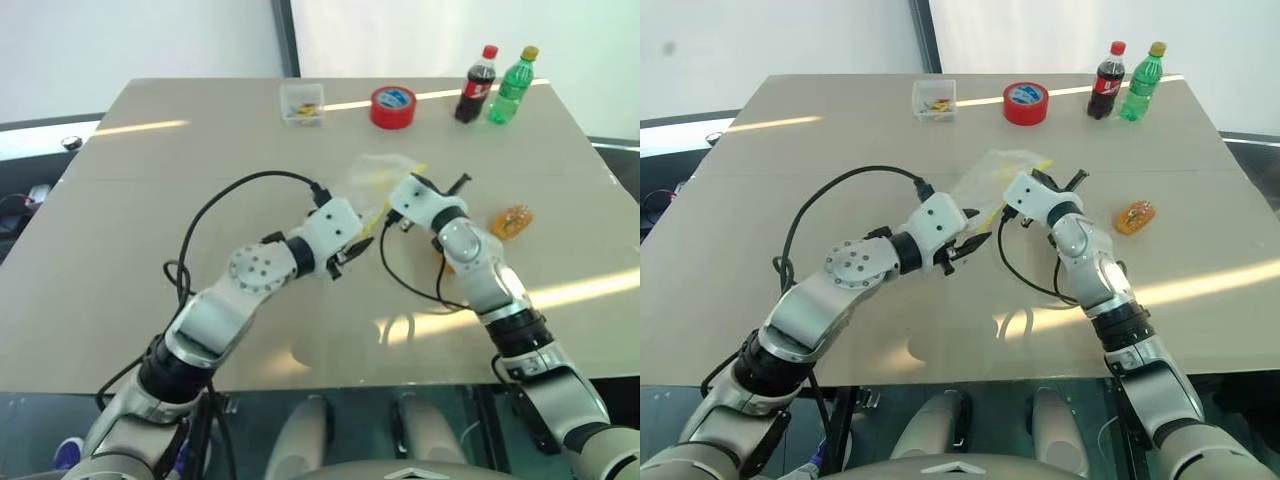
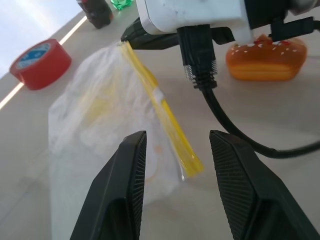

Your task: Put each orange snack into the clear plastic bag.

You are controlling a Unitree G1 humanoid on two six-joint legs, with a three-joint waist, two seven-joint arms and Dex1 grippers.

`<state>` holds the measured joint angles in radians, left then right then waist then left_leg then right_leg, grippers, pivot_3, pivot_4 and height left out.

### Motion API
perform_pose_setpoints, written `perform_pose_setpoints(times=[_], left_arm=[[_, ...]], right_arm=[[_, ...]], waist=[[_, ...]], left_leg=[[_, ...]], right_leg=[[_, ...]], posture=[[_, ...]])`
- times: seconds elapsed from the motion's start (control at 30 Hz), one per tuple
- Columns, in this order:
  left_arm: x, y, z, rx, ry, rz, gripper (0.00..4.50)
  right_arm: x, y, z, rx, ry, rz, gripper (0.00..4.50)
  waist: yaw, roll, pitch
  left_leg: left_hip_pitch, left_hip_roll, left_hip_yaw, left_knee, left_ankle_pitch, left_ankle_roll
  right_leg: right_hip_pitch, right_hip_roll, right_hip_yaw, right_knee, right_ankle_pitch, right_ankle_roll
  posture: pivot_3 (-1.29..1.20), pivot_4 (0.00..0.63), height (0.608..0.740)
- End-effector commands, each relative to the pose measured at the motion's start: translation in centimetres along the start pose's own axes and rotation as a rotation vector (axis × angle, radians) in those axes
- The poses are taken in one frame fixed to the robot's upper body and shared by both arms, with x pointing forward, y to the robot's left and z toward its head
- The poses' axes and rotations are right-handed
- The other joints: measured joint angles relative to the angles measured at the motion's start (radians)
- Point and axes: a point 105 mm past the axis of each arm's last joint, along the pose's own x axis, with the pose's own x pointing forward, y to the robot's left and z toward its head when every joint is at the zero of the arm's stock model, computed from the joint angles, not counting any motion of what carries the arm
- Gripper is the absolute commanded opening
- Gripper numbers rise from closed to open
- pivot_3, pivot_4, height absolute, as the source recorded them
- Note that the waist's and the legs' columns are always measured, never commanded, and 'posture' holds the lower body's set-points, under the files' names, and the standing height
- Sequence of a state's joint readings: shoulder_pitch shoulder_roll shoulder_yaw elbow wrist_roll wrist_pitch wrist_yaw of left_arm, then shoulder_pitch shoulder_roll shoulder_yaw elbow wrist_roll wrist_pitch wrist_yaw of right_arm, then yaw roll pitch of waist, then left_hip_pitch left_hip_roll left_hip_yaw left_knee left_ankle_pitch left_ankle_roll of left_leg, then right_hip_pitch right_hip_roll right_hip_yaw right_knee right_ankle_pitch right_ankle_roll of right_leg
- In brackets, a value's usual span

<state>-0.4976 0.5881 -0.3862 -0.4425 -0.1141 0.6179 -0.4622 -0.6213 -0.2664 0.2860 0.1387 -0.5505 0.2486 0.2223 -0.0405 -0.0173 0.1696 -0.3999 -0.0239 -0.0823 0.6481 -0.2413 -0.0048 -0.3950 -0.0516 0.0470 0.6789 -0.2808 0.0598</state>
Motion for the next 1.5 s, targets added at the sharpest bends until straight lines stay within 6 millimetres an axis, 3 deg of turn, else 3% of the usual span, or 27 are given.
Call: perform_pose_setpoints(times=[0.03,0.27,0.67,1.4,1.5], left_arm=[[0.4,0.4,0.8,0.062,-0.027,0.025,2.11],[1.1,0.2,0.6,0.097,-0.017,0.027,2.11],[1.0,-0.6,0.0,0.346,-0.021,0.062,2.11],[1.0,-0.4,0.2,0.385,-0.056,0.129,2.11],[1.1,-0.4,0.1,0.386,-0.049,0.125,1.34]], right_arm=[[0.0,-1.8,2.0,-0.013,-0.059,-0.046,0.00],[-0.1,-1.7,2.3,-0.001,-0.057,-0.043,0.00],[-0.2,-1.8,2.3,0.042,-0.038,-0.039,0.00],[0.2,-1.4,2.8,0.130,-0.032,0.013,0.00],[0.1,-1.4,2.8,0.130,-0.032,0.013,0.00]], waist=[[0.000,0.000,0.000],[-0.001,0.000,0.000],[-0.001,0.000,0.000],[0.000,0.000,0.000],[-0.001,0.000,0.000]], left_leg=[[0.000,0.000,0.000,0.000,0.000,0.000],[0.000,0.000,0.000,0.000,0.000,0.000],[0.000,0.000,0.000,0.000,0.000,0.000],[0.000,0.000,-0.001,0.001,-0.002,0.003],[0.000,0.000,-0.001,0.001,-0.002,0.003]], right_leg=[[0.000,0.000,0.000,0.000,0.000,0.000],[0.000,0.000,0.000,0.000,0.000,0.000],[0.000,0.000,0.000,0.000,0.000,0.000],[0.000,0.000,-0.001,0.001,0.000,0.000],[0.000,0.000,-0.001,0.001,0.000,0.000]], posture=[[0.00,0.150,0.740],[0.00,0.150,0.740],[0.00,0.150,0.740],[0.00,0.150,0.740],[0.00,0.150,0.740]])
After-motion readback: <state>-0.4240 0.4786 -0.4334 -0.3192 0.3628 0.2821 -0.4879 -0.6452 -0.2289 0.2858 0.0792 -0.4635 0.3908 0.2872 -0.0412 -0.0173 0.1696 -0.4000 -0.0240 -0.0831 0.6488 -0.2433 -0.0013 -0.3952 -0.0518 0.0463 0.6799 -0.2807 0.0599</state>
